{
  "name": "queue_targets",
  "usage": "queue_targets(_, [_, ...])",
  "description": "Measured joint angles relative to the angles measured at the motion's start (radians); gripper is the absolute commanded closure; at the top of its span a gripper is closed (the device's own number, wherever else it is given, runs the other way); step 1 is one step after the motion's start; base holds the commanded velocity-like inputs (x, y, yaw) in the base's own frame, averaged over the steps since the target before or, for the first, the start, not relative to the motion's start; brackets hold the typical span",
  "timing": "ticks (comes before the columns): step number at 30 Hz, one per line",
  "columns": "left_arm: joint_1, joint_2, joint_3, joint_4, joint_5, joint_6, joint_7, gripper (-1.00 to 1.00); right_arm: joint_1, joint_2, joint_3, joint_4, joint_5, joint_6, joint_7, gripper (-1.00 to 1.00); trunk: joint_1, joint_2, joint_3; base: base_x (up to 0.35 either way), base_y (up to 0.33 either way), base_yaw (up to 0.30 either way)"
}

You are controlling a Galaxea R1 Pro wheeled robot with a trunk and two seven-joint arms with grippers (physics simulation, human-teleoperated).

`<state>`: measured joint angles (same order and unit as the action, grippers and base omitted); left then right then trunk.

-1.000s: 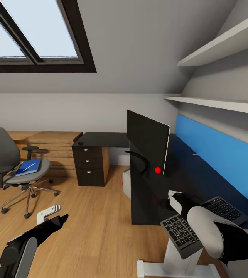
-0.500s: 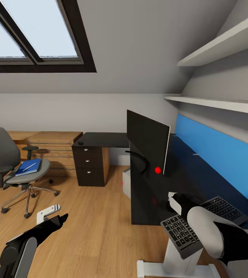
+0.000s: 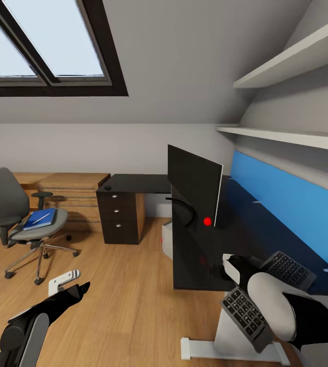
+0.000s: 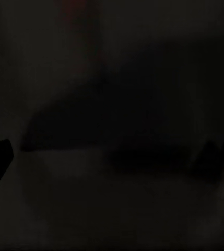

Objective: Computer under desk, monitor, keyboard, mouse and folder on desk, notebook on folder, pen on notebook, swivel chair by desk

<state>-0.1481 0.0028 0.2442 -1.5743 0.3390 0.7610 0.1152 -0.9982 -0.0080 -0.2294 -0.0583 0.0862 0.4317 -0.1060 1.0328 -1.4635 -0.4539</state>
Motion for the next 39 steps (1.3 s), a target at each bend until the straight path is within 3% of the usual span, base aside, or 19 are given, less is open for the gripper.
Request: queue_targets(39, [0.0, 0.0, 0.0, 0.004, 0.0, 0.0, 0.0, -1.0, 0.0, 0.0, -0.001, -0.008, -0.003, -0.026, 0.007, -1.0, 0.0, 0.0, 0.0, -0.042, 0.0, 0.0])
